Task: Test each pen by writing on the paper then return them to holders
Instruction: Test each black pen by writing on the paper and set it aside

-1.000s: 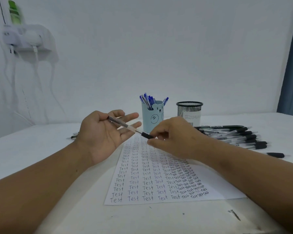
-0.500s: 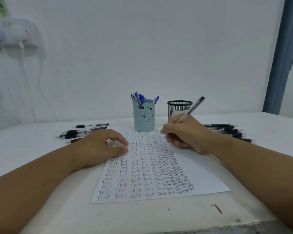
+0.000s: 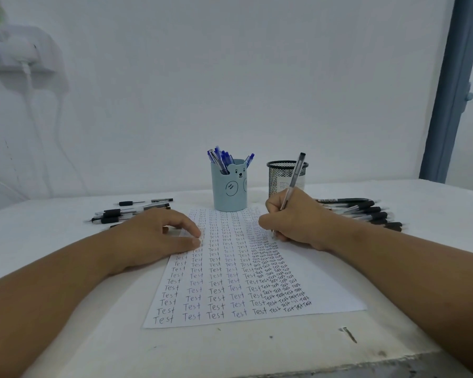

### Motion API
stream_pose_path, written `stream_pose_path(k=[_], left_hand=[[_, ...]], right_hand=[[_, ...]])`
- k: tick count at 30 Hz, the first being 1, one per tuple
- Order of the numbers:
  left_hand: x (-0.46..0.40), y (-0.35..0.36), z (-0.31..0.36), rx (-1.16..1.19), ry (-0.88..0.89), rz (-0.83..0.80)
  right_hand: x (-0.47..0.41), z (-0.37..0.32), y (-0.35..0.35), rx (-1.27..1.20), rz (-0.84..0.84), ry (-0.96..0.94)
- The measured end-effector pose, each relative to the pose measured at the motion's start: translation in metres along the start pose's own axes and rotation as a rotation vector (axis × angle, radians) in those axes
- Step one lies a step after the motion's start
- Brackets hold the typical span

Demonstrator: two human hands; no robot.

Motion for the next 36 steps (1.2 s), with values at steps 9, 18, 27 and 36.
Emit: stream_pose_path(k=[9, 18, 27, 36], left_hand=[[-0.0008, 0.0006, -0.0015, -0.007, 0.008, -0.008], [-0.0020, 0.0012, -0.0021, 0.002, 0.014, 0.001], [-0.0016, 0.0013, -0.0033, 0.001, 0.007, -0.007], [-0.0006, 0.0007, -0.0017, -0.002, 0.014, -0.011]], right_hand=[[-0.0018, 0.0036, 0.0035, 0.016, -0.037, -0.047], [-0.0022, 0.0002, 0.0034, 0.073, -0.051, -0.105], [-0.0026, 0.0016, 0.0042, 0.052, -0.042, -0.093], [-0.0051, 0.0034, 0.0044, 0.104, -0.036, -0.110]])
Point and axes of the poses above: each hand's wrist, its own x-axis away from the middle knuckle, its own y-axis out of the palm, z = x × y, the point moved 6 cm from there along -x, towards the middle knuckle, and after that the axes turned 15 degrees about z, right-handed, at the moved point
